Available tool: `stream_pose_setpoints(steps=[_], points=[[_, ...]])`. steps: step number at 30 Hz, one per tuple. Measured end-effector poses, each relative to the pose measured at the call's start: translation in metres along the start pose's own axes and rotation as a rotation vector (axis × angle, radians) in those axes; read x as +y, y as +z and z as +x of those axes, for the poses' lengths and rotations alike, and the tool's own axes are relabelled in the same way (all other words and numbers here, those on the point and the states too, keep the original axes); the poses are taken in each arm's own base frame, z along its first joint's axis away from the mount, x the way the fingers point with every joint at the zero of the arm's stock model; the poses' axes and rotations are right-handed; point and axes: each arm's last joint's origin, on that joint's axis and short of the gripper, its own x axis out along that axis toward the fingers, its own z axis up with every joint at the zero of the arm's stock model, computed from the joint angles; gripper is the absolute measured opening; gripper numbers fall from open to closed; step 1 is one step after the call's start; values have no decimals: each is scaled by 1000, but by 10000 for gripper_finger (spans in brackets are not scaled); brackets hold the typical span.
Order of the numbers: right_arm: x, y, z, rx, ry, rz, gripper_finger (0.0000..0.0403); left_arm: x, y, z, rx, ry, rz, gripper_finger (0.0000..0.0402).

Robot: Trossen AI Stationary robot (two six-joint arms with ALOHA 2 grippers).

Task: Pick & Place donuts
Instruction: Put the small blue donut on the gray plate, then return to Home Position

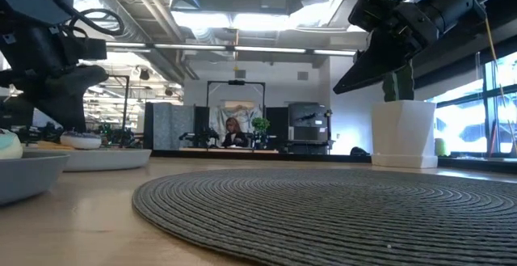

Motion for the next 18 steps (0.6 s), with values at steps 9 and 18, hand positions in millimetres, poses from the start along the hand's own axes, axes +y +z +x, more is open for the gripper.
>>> stream_pose_setpoints(steps=[9, 18], points=[[0, 0, 0, 1, 0, 4, 183, -1, 17, -22, -49, 25, 51, 95], [5, -1, -23, 0, 80, 97, 183, -10, 41, -56, -57, -75, 108, 89]])
